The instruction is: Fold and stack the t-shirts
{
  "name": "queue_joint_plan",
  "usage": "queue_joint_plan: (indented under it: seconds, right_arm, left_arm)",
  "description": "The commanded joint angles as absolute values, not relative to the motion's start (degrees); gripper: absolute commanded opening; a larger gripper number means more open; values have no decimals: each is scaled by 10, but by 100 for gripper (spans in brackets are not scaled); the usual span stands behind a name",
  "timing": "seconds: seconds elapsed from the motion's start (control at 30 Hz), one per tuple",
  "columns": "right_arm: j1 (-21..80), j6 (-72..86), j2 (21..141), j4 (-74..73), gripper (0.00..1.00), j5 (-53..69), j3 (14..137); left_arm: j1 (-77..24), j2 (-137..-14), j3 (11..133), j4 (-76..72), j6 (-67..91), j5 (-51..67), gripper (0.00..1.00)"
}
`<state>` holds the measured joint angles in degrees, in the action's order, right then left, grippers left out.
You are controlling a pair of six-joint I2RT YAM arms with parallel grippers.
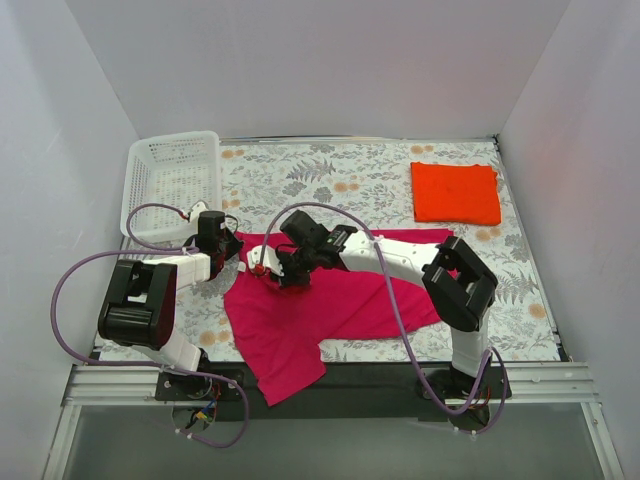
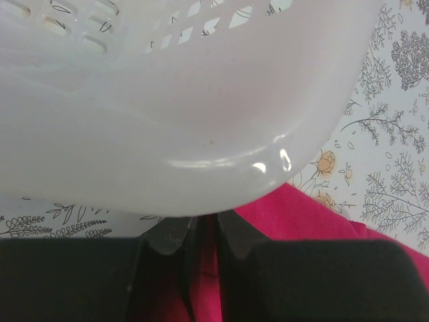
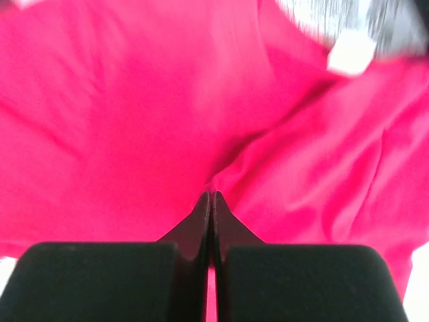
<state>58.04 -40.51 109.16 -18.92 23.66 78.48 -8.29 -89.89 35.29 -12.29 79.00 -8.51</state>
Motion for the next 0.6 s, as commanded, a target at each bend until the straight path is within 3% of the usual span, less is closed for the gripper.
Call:
queue_joint_plan:
  seconds: [0.0,0.37,0.5,0.57]
  right_arm:
    - [583,-361,1064,-205,1,356,833]
    - [536,-303,1096,-205,1,456,846]
    - [528,-336,1094,-225,1,377,839]
    - [528,-375,1092,-237,19,351,824]
  left_arm:
    - [-79,-882,360,-128,782,-85,13]
    - [-79,-883,361,-131,781,-82,13]
    - [-79,-884,362,-129,780,-81,13]
    - [-79,-884,364,-128,779,-81,13]
